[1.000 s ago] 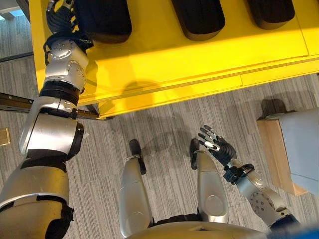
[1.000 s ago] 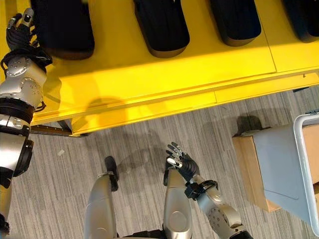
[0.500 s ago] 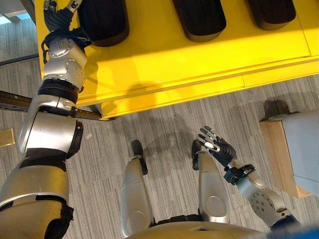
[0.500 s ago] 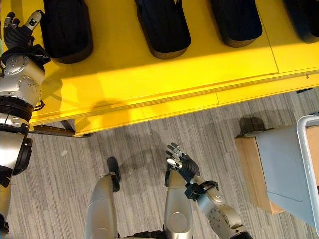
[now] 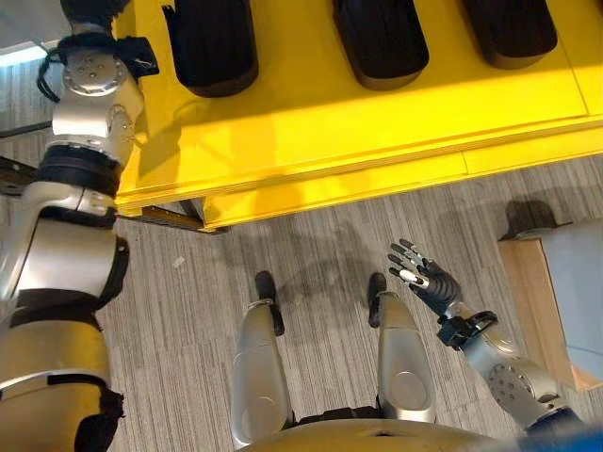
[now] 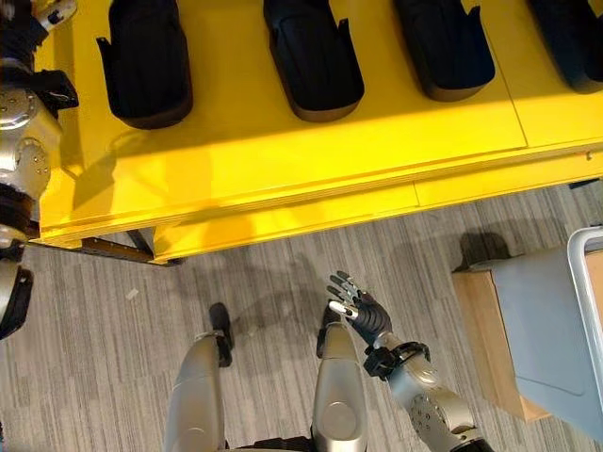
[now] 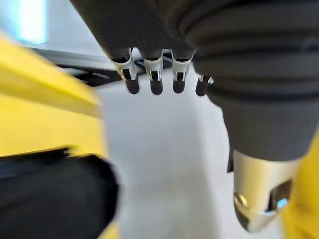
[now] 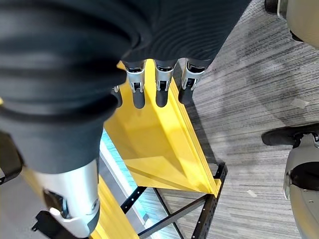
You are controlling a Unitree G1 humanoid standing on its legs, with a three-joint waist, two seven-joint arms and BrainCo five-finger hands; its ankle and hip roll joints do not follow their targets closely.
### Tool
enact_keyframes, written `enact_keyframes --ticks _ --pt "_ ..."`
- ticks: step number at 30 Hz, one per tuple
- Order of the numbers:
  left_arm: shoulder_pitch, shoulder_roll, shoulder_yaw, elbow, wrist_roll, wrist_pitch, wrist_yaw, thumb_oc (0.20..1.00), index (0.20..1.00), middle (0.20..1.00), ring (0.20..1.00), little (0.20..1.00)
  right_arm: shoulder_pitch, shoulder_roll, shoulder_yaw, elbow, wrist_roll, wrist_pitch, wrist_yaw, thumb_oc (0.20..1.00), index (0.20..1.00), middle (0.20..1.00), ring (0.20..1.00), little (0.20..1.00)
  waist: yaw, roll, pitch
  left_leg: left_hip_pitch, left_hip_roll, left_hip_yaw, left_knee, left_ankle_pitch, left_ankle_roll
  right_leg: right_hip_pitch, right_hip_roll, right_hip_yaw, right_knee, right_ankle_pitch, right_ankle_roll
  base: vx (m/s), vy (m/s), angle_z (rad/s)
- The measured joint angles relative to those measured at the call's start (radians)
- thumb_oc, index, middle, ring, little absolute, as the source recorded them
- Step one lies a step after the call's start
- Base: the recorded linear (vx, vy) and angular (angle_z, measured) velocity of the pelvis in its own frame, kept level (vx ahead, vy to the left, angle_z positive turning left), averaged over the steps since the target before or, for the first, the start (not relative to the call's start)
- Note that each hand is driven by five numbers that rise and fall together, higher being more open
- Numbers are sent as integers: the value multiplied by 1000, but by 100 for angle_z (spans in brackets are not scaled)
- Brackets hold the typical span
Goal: Move parts from the plastic box to the shelf.
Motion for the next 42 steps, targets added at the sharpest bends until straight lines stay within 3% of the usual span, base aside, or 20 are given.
enact_keyframes --ticks 3,5,7,12,13,17,30,42 --pt "84 42 -2 -136 119 -17 -4 1000 1000 1000 1000 1000 7 -3 -6 10 0 -1 20 1000 1000 1000 1000 1000 8 2 0 24 -2 -2 -15 3 -2 22 -2 -5 -7 -3 -1 -10 2 3" --pt "229 156 7 -315 245 -22 -21 1000 1000 1000 1000 1000 23 -9 -42 9 0 -2 42 1000 1000 1000 1000 1000 0 8 -3 26 -3 -4 -18 3 -3 27 -1 -8 -13 -4 -1 -7 4 4" --pt "262 158 10 -338 338 -24 -35 1000 1000 1000 1000 1000 41 -14 -64 23 -1 0 46 1000 1000 1000 1000 1000 13 11 -5 34 -2 -5 -22 5 -4 35 -2 -9 -13 -6 0 -4 1 3" --pt "375 153 41 -374 459 -19 -55 1000 1000 1000 1000 1000 44 -11 -59 21 -2 0 72 1000 1000 1000 1000 1000 20 10 -4 41 3 -8 -30 6 -6 43 2 -15 -15 -8 -3 0 0 0" --pt "439 138 85 -426 467 -23 -68 1000 1000 1000 1000 1000 47 -10 -59 20 -2 0 82 1000 1000 1000 1000 1000 15 10 -4 48 6 -8 -33 6 -7 49 5 -15 -19 -9 -3 0 0 0" --pt "487 93 106 -446 496 -23 -92 1000 1000 1000 1000 1000 62 -9 -64 20 -11 0 87 1000 1000 1000 1000 1000 17 7 -3 58 11 -8 -37 5 -10 56 11 -15 -20 -11 -6 6 -2 -2" --pt "496 -10 97 -450 590 9 -136 1000 1000 1000 1000 1000 79 -9 -64 17 -40 4 94 1000 1000 1000 1000 1000 4 -11 5 66 22 -6 -44 9 -17 56 20 -15 -21 -12 -9 0 0 0" --pt "494 -13 84 -421 656 47 -143 1000 1000 1000 1000 1000 79 -9 -64 11 -41 11 94 1000 1000 1000 1000 1000 1 -19 11 74 23 -1 -45 10 -18 57 21 -11 -16 -14 -11 0 0 0"
